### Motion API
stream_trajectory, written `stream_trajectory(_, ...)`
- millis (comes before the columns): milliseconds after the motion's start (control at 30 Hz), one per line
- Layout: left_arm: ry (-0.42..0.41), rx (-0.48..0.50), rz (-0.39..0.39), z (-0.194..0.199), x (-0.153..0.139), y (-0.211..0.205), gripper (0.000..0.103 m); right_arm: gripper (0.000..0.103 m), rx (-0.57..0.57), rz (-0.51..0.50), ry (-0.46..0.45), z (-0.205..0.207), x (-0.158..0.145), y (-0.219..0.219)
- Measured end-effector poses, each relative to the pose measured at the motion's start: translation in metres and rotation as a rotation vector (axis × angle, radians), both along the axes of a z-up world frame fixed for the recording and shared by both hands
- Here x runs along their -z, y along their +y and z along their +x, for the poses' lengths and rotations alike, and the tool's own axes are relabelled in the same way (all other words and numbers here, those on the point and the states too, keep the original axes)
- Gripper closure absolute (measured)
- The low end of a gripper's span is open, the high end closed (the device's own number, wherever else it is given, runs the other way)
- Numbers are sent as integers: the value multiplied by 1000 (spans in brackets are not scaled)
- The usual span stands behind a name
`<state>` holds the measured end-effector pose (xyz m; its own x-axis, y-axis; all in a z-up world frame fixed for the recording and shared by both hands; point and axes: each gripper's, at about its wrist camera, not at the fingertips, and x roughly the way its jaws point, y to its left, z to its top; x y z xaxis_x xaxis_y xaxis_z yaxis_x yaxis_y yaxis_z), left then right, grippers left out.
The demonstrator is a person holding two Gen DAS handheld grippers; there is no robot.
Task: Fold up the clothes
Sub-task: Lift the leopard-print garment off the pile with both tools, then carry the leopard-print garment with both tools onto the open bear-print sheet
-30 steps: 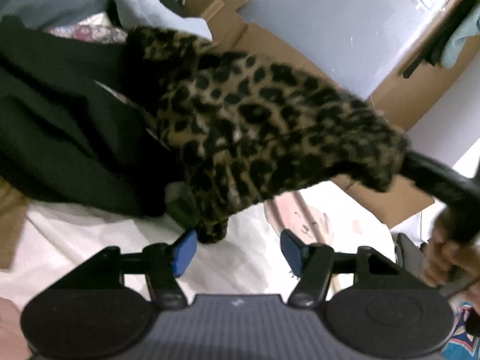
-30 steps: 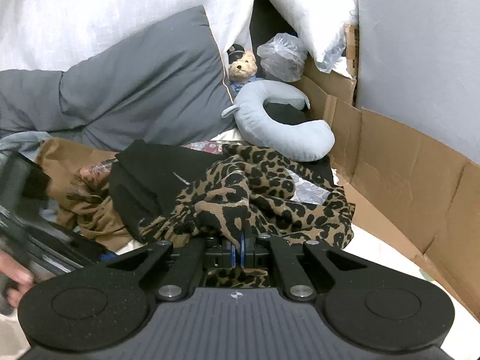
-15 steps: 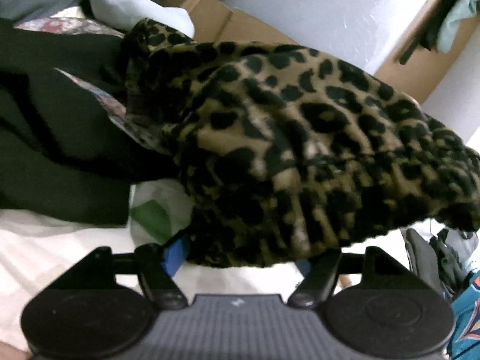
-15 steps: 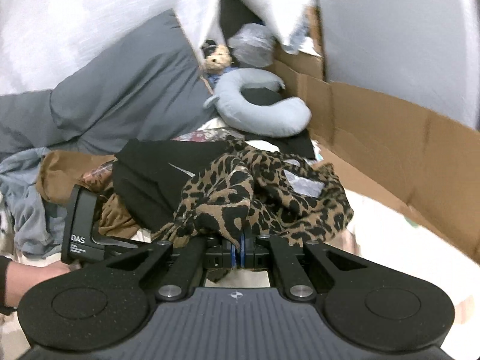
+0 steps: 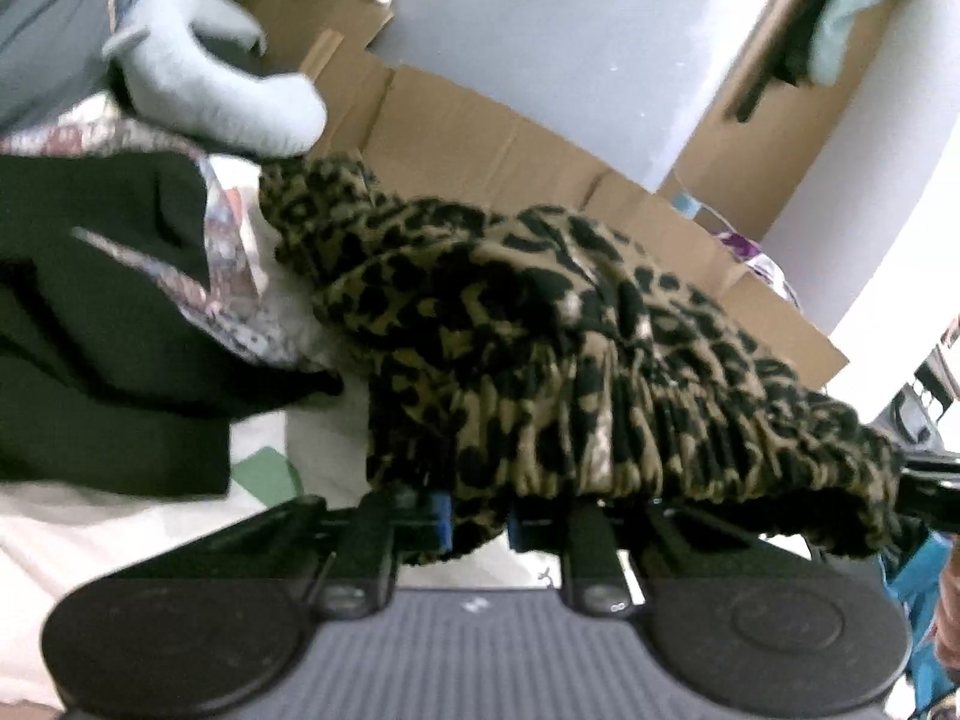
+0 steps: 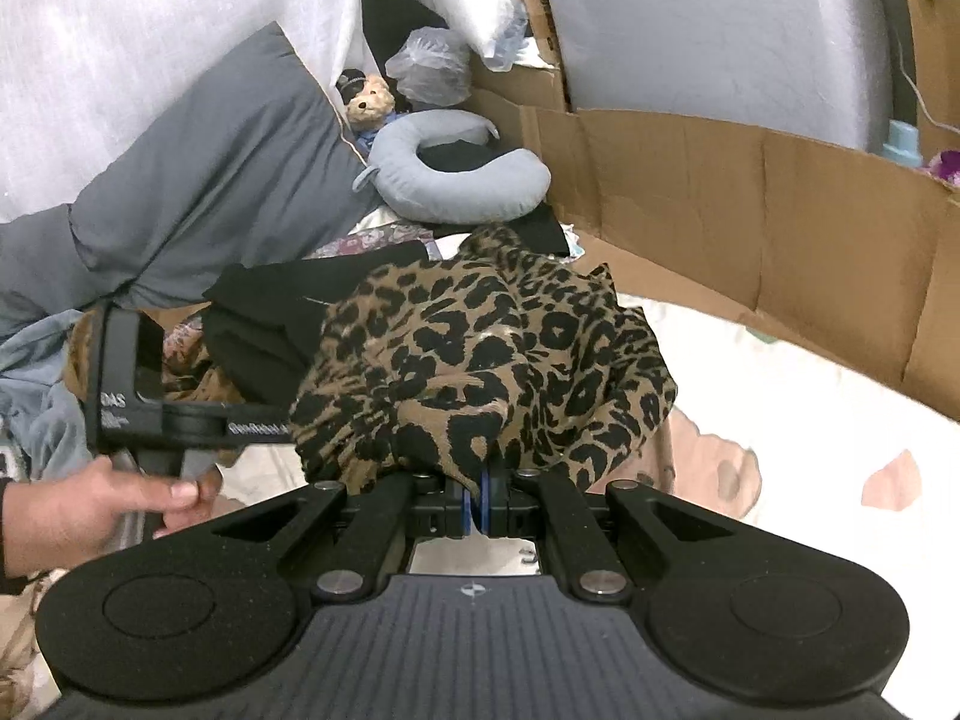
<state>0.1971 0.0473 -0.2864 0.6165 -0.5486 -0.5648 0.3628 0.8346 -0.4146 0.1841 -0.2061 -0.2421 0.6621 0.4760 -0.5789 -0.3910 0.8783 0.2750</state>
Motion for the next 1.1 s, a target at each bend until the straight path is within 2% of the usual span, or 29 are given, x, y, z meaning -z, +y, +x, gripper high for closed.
stream_trajectory(233,-26,41,51,-33,-46,10,92,102,-16,30,4,-28,-13,0)
stream_trajectory(400,-52,34,52,-53,-79,22,93,103,-41,56,-6,-47,-34,-3)
stream_trajectory(667,-82,34,55,-96,-130,40,93,102,-196,61,-21,-81,-75,6)
stream_trajectory(1100,-157,85,60,-156,-214,55,94,102,-346,194,-77,-115,-131,-4)
